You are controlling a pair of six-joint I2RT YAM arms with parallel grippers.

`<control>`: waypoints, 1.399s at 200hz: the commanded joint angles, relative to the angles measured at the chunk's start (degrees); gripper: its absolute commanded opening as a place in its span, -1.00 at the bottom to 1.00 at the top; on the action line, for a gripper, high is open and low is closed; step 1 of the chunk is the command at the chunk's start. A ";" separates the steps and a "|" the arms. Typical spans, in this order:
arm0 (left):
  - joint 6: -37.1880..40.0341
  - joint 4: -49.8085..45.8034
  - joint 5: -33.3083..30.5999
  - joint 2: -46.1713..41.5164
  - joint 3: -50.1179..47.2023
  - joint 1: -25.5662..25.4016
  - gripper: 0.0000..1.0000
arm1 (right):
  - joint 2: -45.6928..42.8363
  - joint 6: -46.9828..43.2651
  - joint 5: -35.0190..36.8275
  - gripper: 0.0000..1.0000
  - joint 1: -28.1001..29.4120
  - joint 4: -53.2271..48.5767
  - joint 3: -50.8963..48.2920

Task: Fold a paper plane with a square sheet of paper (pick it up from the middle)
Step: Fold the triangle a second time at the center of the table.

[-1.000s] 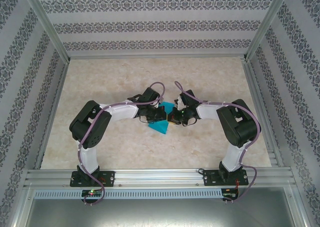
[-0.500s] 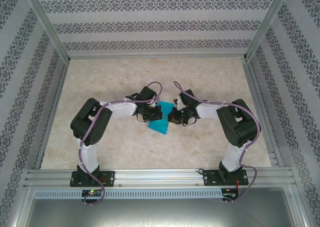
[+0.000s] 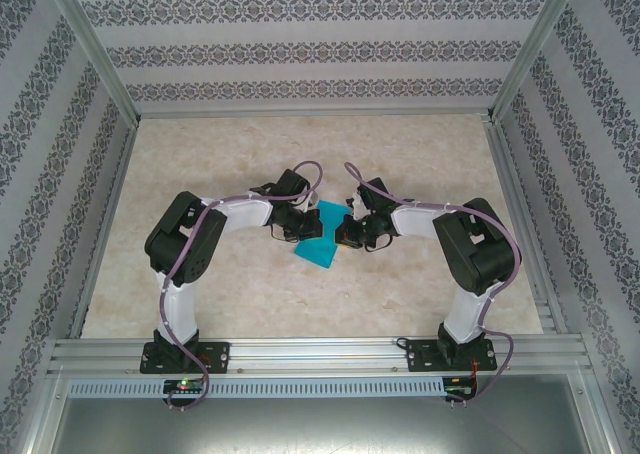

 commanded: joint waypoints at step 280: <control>3.64 -5.39 0.27 -2.54 2.93 7.64 -0.81 | 1.53 -4.92 4.12 -1.00 0.83 -6.99 1.03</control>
